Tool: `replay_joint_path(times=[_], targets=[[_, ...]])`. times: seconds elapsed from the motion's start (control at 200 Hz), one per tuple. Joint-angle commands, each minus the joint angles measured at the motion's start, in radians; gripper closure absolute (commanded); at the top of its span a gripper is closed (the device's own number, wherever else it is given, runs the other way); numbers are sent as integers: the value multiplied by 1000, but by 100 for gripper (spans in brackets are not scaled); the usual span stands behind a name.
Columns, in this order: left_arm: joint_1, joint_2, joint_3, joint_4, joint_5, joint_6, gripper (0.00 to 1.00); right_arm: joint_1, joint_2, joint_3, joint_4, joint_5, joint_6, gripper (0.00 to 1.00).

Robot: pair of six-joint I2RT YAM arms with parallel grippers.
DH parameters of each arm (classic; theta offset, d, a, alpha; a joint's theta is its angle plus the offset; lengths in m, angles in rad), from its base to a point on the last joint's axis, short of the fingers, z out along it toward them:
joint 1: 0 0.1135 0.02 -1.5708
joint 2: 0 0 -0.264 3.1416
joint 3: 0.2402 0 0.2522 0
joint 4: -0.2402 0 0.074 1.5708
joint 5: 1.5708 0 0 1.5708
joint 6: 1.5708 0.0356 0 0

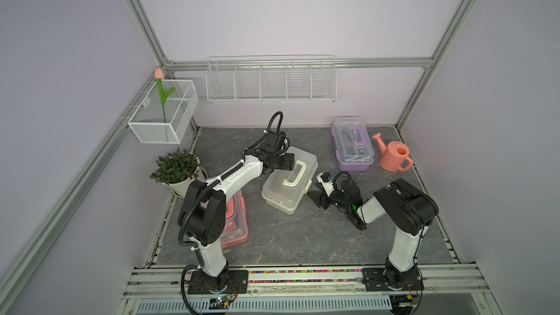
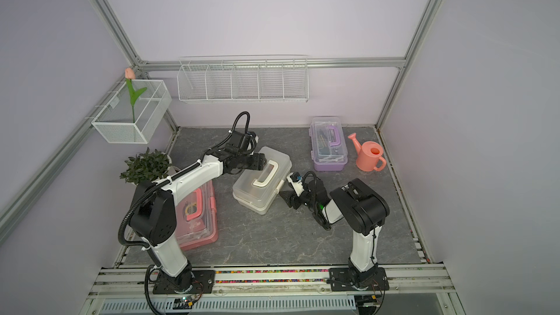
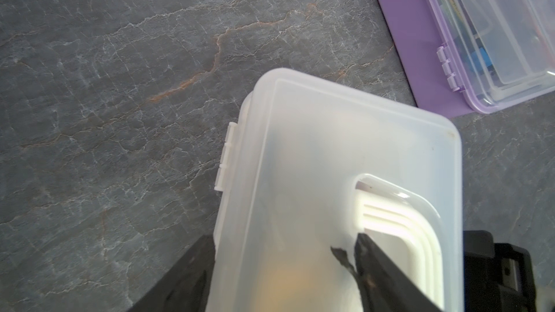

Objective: Close toolboxes
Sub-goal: Fasten the toolbox latch on the toolbox.

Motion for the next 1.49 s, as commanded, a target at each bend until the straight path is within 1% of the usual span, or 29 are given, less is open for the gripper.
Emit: replay_joint_path(times=[0.0, 0.3, 0.46, 0.705, 1.06, 1.175, 1.36, 1.489], targets=[[-11, 19, -32, -72, 38, 4, 26, 17, -21, 14, 166, -46, 4, 34], [-11, 19, -30, -76, 43, 2, 26, 30, -73, -30, 97, -10, -57, 36], [-11, 18, -27, -77, 47, 3, 26, 30, -96, -47, 74, -24, -74, 35], [-11, 15, -27, -78, 48, 1, 26, 30, -56, 5, 93, -29, -95, 35], [-11, 17, -22, -77, 52, 2, 26, 30, -47, 66, 6, -102, -149, 39], [-10, 18, -20, -78, 54, -1, 26, 30, -41, 87, -35, -101, -159, 37], [-11, 18, -21, -78, 57, 0, 26, 32, -28, 95, -47, -94, -149, 34], [-11, 22, -19, -80, 58, -1, 26, 48, -33, 86, -67, -57, -150, 33]])
